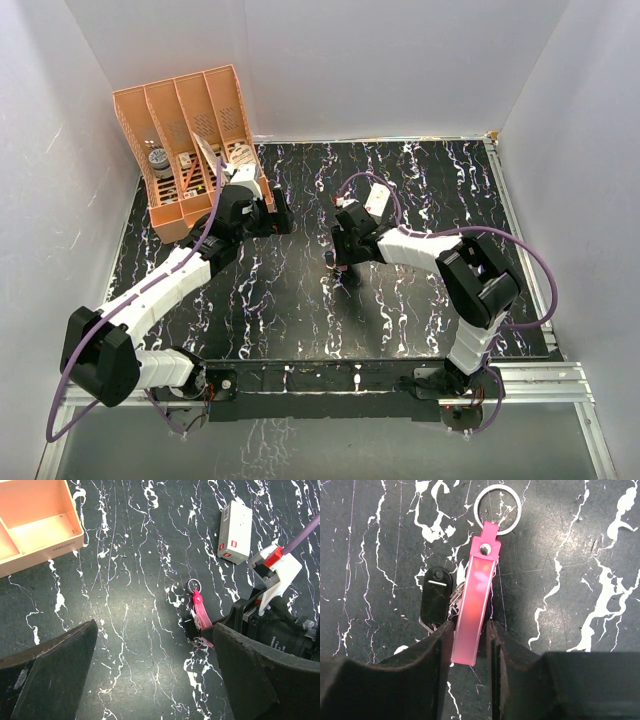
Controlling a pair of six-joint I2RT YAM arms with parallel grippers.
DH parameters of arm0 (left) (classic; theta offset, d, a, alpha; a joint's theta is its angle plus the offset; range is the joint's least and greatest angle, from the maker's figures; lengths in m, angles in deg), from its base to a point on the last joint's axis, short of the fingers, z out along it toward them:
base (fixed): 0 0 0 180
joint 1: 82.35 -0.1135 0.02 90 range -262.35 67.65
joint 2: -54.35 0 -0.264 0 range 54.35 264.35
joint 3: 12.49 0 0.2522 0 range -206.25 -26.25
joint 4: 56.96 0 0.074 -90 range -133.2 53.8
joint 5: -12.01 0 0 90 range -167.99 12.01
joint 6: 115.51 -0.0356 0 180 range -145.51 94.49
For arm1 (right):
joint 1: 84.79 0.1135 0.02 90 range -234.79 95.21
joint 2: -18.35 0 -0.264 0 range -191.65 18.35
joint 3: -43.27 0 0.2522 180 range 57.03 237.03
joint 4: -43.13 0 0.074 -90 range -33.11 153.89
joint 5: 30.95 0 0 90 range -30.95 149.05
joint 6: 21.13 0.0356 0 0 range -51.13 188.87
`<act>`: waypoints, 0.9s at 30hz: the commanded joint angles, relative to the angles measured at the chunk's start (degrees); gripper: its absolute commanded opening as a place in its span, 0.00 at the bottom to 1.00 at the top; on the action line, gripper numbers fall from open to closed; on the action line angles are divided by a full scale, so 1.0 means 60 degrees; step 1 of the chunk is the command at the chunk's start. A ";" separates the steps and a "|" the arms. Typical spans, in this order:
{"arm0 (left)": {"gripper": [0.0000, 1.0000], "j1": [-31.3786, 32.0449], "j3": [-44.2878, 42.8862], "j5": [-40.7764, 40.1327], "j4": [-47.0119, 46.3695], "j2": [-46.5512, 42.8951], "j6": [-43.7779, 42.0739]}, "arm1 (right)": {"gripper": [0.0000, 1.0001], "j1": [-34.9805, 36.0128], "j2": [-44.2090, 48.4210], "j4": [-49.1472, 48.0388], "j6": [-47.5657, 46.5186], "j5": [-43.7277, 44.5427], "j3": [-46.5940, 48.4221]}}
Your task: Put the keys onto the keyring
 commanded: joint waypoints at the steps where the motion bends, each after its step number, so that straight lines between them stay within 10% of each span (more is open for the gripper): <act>1: 0.99 0.0061 -0.0190 -0.0141 0.0040 -0.0353 -0.0100 | 0.26 0.0023 -0.0056 -0.0063 0.0167 0.0083 -0.0053; 27: 0.95 0.0204 0.0362 0.1493 -0.1786 -0.0018 -0.1861 | 0.18 0.0015 0.3782 0.1465 -0.1351 0.0067 0.1595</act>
